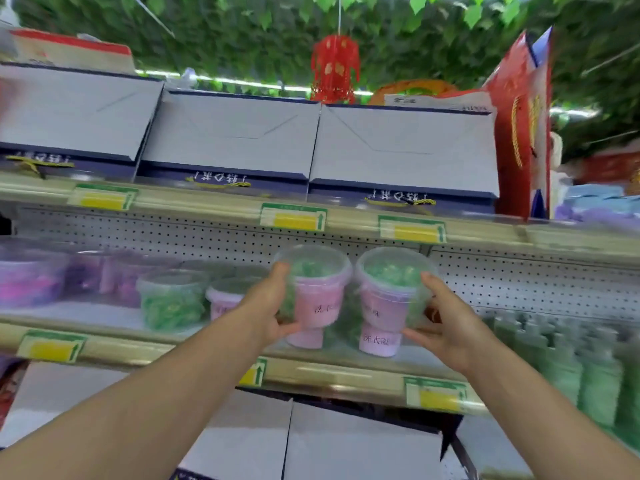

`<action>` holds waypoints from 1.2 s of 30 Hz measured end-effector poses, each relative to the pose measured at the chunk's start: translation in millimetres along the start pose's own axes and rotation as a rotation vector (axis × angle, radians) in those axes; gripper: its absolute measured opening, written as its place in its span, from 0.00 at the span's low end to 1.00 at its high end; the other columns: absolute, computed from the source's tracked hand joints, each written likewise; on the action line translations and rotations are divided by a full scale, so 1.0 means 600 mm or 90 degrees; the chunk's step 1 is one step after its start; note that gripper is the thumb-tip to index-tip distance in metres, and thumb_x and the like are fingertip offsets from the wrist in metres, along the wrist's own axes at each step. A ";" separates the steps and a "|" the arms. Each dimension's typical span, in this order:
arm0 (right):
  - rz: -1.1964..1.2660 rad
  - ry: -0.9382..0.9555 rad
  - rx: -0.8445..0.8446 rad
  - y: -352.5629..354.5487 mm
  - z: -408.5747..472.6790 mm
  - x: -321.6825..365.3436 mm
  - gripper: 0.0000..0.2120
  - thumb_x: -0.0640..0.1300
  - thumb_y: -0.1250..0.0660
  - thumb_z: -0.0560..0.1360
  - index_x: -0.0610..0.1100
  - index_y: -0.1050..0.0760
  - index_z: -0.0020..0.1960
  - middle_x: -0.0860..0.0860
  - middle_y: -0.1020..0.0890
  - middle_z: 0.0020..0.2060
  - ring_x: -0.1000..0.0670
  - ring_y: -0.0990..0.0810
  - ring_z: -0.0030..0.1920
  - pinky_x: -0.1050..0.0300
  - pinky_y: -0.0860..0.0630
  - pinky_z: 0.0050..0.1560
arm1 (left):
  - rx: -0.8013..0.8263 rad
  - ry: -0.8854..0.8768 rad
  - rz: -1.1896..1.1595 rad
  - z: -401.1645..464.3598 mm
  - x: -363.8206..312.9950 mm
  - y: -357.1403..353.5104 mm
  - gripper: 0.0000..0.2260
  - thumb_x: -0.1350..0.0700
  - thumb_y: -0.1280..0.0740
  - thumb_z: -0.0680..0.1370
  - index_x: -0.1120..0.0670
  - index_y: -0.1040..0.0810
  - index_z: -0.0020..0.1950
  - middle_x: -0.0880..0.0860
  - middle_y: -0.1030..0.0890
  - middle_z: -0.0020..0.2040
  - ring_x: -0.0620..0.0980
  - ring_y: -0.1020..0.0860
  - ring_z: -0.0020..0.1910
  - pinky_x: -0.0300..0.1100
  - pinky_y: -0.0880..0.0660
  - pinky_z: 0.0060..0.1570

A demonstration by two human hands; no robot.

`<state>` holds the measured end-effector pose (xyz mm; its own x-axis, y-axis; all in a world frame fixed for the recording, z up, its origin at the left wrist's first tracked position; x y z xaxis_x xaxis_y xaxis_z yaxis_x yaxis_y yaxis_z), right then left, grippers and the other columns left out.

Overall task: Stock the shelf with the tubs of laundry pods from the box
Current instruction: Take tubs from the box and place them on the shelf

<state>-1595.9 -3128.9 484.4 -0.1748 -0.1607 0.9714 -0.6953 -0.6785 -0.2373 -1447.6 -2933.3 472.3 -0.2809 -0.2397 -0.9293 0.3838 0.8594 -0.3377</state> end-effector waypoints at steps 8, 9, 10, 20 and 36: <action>0.063 -0.028 0.047 -0.007 0.027 -0.012 0.17 0.51 0.36 0.76 0.46 0.31 0.62 0.45 0.30 0.59 0.39 0.31 0.66 0.46 0.26 0.59 | 0.006 0.019 -0.022 0.033 -0.003 -0.024 0.23 0.42 0.34 0.75 0.57 0.31 0.63 0.62 0.25 0.58 0.59 0.22 0.49 0.53 0.22 0.54; 0.052 -0.017 0.060 -0.010 0.030 -0.011 0.17 0.49 0.35 0.76 0.44 0.31 0.62 0.45 0.31 0.60 0.40 0.33 0.67 0.47 0.27 0.61 | 0.020 0.000 -0.012 0.032 -0.007 -0.029 0.21 0.44 0.33 0.75 0.57 0.30 0.59 0.59 0.25 0.52 0.57 0.23 0.48 0.51 0.23 0.57; 0.024 -0.002 0.072 -0.012 0.035 -0.011 0.18 0.46 0.33 0.75 0.42 0.31 0.63 0.46 0.31 0.61 0.41 0.32 0.66 0.47 0.28 0.62 | 0.030 -0.028 0.010 0.034 -0.009 -0.032 0.18 0.47 0.32 0.75 0.56 0.30 0.57 0.56 0.26 0.47 0.54 0.24 0.46 0.48 0.25 0.59; -0.578 0.271 -0.202 0.010 0.076 0.033 0.22 0.55 0.31 0.72 0.40 0.34 0.52 0.44 0.23 0.46 0.43 0.23 0.45 0.54 0.29 0.38 | -0.204 -0.372 0.592 0.064 -0.076 -0.016 0.22 0.47 0.28 0.72 0.57 0.33 0.56 0.53 0.26 0.52 0.55 0.24 0.49 0.47 0.26 0.43; -1.017 0.598 -0.248 -0.056 0.035 -0.022 0.41 0.54 0.23 0.61 0.39 0.31 0.69 0.34 0.28 0.63 0.32 0.28 0.63 0.35 0.31 0.60 | -0.204 -0.655 1.036 0.014 -0.014 -0.074 0.33 0.58 0.33 0.74 0.48 0.44 0.75 0.60 0.42 0.74 0.61 0.31 0.66 0.55 0.37 0.65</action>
<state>-1555.5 -3119.3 480.0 0.5265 0.8495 -0.0334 -0.6414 0.4227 0.6403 -1454.9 -2973.5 493.8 0.7022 0.7111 -0.0349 -0.4771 0.5063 0.7183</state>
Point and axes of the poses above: each hand's wrist, its own z-axis towards the middle knuckle, its own y-axis out of the back of the hand, x = y × z, the point moved 10 cm from there along z, towards the middle knuckle
